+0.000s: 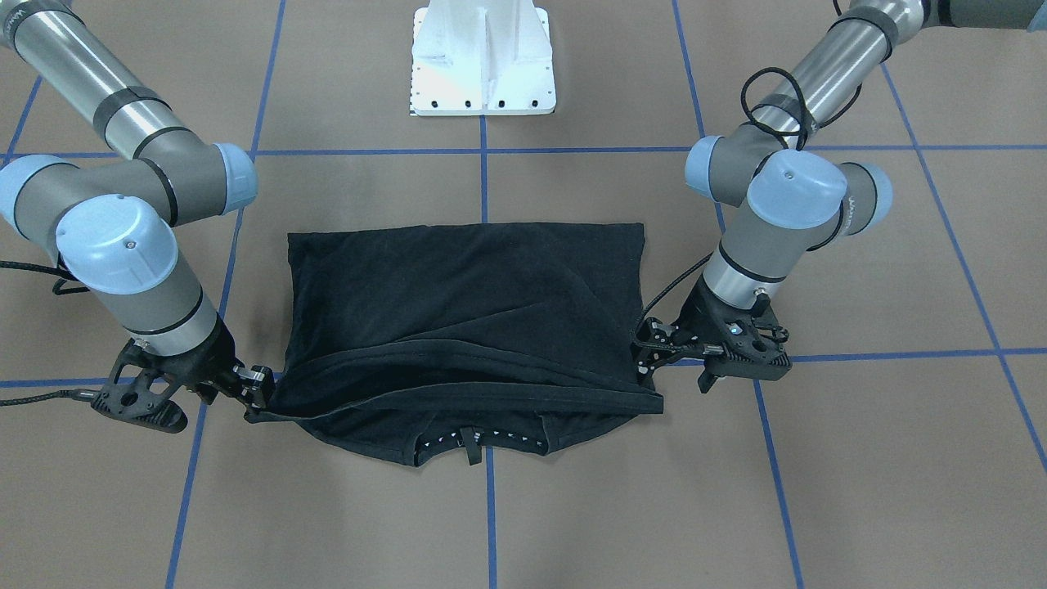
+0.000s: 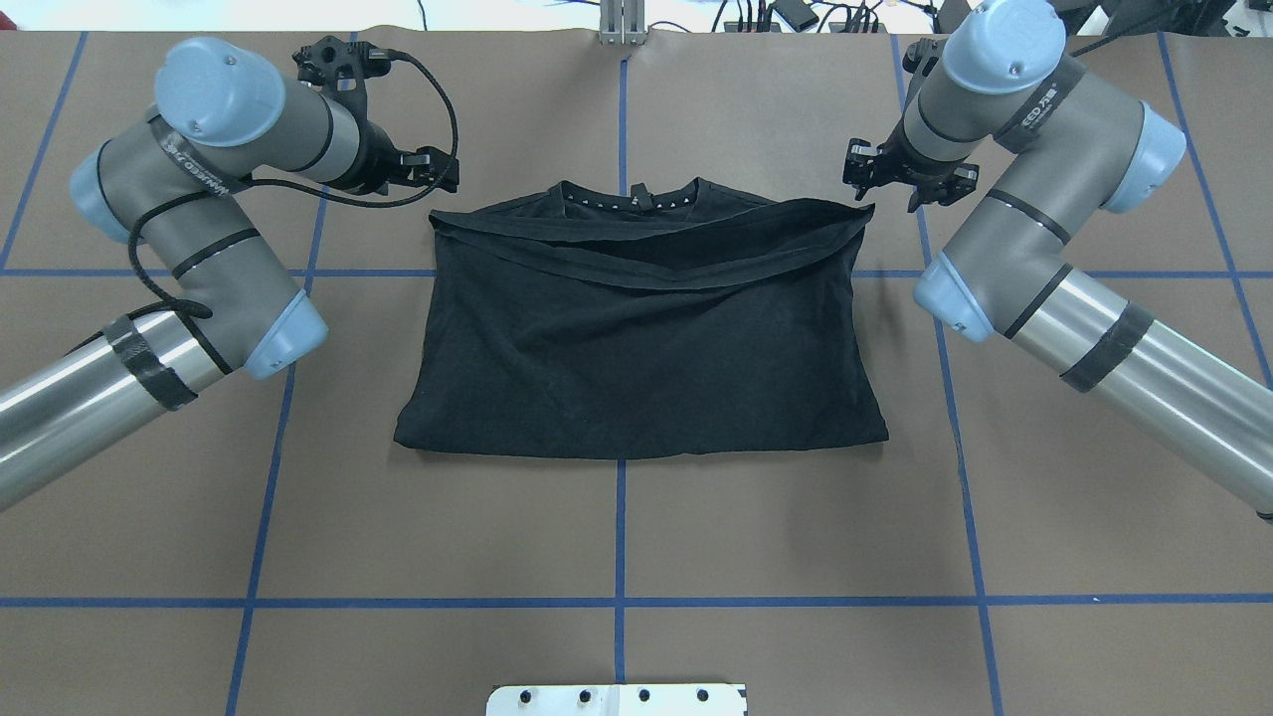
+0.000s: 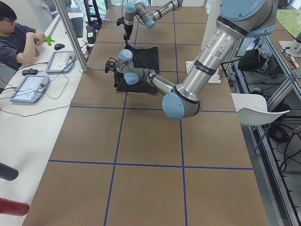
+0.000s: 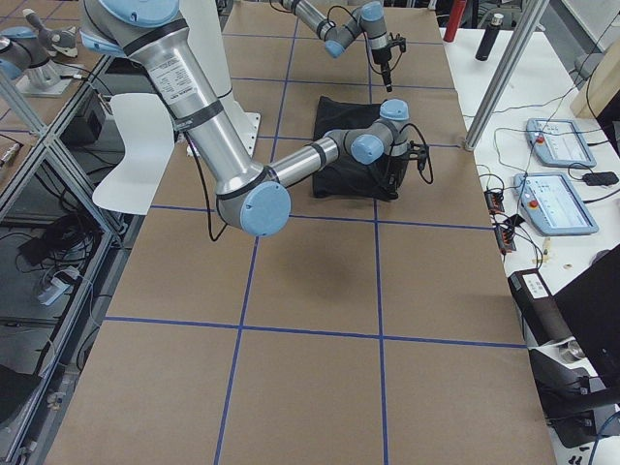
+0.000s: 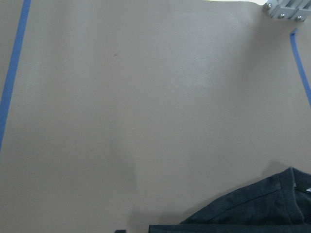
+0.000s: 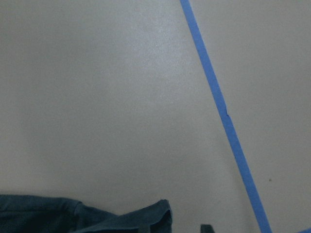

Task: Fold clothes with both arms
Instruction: 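Open both grippers and withdraw them from the folded shirt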

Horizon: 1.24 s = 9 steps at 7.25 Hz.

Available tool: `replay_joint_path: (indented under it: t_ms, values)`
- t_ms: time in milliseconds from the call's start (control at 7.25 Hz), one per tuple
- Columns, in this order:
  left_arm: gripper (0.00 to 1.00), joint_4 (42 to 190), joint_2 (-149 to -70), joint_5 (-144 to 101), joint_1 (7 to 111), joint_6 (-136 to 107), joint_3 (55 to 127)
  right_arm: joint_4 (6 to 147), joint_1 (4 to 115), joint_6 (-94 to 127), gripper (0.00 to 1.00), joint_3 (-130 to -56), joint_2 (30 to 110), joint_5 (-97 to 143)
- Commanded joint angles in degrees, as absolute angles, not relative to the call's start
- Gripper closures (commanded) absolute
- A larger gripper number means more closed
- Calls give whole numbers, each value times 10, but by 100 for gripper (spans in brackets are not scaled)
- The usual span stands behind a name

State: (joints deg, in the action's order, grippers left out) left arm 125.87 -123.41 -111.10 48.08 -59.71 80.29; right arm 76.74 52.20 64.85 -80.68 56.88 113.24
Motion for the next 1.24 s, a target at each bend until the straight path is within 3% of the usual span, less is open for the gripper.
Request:
replay_joint_path:
  t_ms: [0,276,690,1103]
  values:
    - [0,1259,-1160,-1141,478,-597,901,766,547,586,1,-817,581,1183]
    - [0,1259,-1102,-1140,439,-630,973,766,555,526,1,-873,634,1187]
    - [0,1394,-1028,-1132,341,-727,978,766,555,523,1,-887,644,1195]
    - [0,1399,-1016,-1108,296,-740,973,766,555,525,1,-892,645,1194]
